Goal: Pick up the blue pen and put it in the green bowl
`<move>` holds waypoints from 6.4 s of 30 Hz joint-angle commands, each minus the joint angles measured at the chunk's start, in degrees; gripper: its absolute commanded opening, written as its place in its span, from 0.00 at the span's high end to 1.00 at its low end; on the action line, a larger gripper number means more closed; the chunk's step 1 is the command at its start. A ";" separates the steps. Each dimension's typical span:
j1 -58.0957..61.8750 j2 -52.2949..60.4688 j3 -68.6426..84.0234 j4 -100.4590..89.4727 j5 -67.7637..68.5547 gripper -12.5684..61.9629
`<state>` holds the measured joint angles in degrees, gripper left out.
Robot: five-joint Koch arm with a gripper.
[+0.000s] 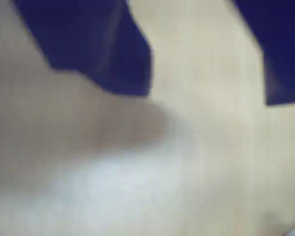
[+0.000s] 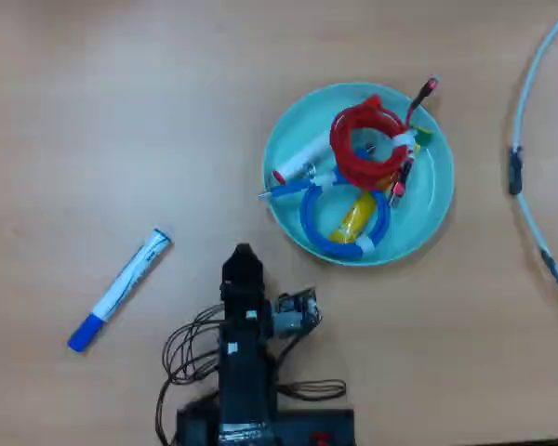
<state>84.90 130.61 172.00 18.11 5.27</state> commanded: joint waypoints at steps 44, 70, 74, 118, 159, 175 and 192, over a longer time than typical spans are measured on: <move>-16.08 5.45 -19.07 26.72 -21.80 0.06; -39.64 -2.72 -53.88 62.67 -31.20 0.05; -41.31 -14.33 -62.31 70.14 -31.55 0.05; -59.68 -52.56 -92.37 80.68 -8.00 0.05; -55.11 -69.08 -96.33 69.87 4.83 0.05; -55.72 -70.22 -95.62 68.82 8.96 0.21; -56.60 -69.87 -86.84 53.88 8.53 0.95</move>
<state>29.09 60.56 83.06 72.16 13.45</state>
